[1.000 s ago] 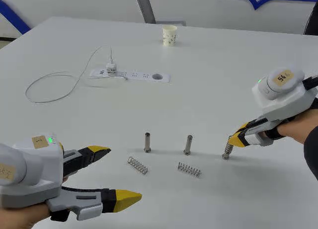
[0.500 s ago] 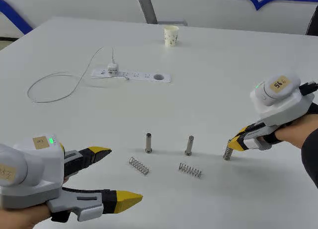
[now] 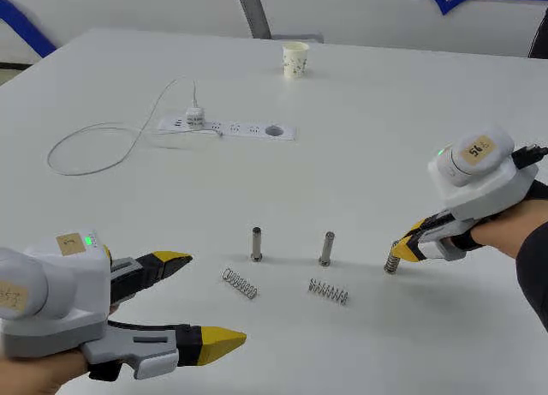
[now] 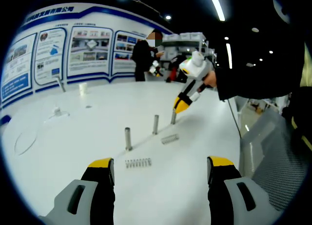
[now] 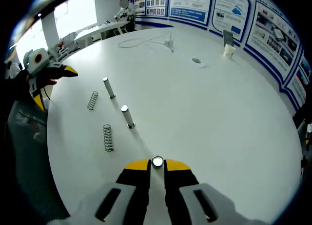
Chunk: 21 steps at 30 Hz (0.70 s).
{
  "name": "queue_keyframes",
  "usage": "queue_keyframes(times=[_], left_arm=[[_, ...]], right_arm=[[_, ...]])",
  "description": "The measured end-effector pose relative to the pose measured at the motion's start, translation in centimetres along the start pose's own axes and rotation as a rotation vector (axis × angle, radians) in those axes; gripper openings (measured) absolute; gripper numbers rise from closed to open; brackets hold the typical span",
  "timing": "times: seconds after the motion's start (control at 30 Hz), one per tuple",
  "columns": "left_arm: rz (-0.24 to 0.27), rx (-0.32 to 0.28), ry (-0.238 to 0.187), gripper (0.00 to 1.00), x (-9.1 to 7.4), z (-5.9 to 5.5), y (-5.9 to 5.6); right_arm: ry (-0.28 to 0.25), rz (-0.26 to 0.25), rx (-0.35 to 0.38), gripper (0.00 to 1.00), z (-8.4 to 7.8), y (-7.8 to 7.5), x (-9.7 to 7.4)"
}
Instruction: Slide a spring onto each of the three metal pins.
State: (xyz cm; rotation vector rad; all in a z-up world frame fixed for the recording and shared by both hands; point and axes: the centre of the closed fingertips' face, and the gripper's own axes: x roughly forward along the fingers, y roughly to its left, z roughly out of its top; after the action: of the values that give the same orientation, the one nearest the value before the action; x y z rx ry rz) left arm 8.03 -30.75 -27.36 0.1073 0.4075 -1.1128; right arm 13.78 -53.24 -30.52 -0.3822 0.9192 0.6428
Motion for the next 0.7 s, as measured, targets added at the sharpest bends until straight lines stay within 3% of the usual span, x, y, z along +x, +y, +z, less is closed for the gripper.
queue_keyframes(times=[0.7], left_arm=[[-0.004, 0.001, -0.003, 0.79, 0.17, 0.06, 0.05]], right_arm=[[-0.020, -0.002, -0.054, 0.23, 0.17, 0.34, 0.12]])
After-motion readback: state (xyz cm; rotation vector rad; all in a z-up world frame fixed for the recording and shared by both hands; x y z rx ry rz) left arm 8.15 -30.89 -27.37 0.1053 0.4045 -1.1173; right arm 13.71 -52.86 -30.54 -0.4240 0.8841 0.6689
